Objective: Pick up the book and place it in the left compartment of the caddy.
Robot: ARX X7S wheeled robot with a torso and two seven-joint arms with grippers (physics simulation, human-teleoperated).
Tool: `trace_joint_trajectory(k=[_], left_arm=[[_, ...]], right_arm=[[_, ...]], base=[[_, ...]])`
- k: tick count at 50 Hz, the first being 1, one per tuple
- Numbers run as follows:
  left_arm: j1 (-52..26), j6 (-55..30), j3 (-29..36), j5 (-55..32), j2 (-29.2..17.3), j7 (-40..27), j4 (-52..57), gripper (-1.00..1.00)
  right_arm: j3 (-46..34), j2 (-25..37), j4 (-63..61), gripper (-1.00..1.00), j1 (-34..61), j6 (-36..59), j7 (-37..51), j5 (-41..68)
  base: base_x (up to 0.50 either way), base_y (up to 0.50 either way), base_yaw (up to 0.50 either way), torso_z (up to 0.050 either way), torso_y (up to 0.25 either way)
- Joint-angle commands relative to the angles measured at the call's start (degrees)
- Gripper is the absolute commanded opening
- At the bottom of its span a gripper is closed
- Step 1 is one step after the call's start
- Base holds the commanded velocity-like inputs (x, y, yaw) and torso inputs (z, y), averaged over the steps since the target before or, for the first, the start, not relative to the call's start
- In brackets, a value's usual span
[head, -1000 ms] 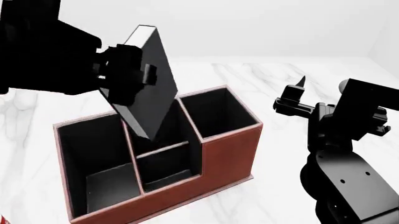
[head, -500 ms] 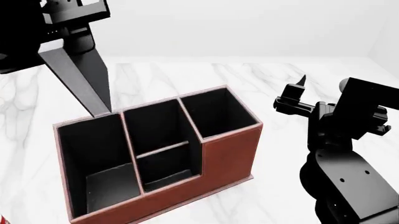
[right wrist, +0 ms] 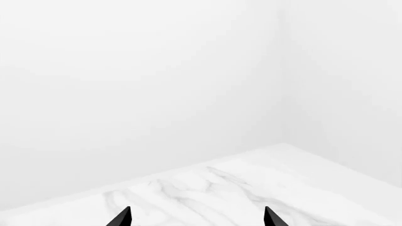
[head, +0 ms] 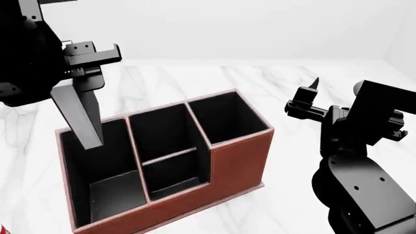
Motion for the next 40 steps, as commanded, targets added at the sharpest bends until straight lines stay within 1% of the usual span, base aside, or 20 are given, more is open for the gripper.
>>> trace_joint_trajectory(k=[1, 5, 6, 22, 30, 39, 40], left_arm=[[1.2, 0.9, 3.6, 1.1, 0.3, 1.7, 0.2, -1.00], [1.8, 0.8, 3.9, 1.7, 0.3, 2.3, -0.2, -1.00], [3.0, 0.9, 4.2, 2.5, 0.4, 3.3, 0.1, -1.00], [6.8, 0.5, 6.1, 4.6, 1.6, 5.5, -1.0, -1.00], [8.5, 1.0, 6.7, 5.4, 1.5, 6.5, -1.3, -1.00], [12.0, 2.2, 8.0, 8.0, 1.6, 8.8, -1.5, -1.00], [13.3, 2.5, 8.2, 8.5, 1.8, 9.9, -1.6, -1.00]], right_arm=[[-0.2, 0.1, 0.3, 1.00, -0.4, -0.6, 0.1, 0.1], [-0.2, 0.1, 0.2, 1.00, -0.4, -0.6, 0.2, 0.2], [-0.3, 0.1, 0.5, 1.00, -0.4, -0.8, 0.1, 0.2], [-0.4, 0.3, 0.4, 1.00, 0.3, -0.2, 0.6, 0.8], [-0.5, 0.3, 0.0, 1.00, 0.3, 0.0, 0.8, 1.0], [-0.6, 0.4, 0.5, 1.00, -0.4, -1.0, 0.8, 0.9], [-0.6, 0.4, 0.4, 1.00, -0.4, -0.9, 0.9, 1.0]], base=[[0.00, 0.00, 0.00, 0.000, 0.000], [0.00, 0.00, 0.00, 0.000, 0.000], [0.00, 0.00, 0.00, 0.000, 0.000], [0.00, 0.00, 0.00, 0.001, 0.001], [0.00, 0.00, 0.00, 0.000, 0.001], [0.00, 0.00, 0.00, 0.000, 0.001], [0.00, 0.00, 0.00, 0.000, 0.000]])
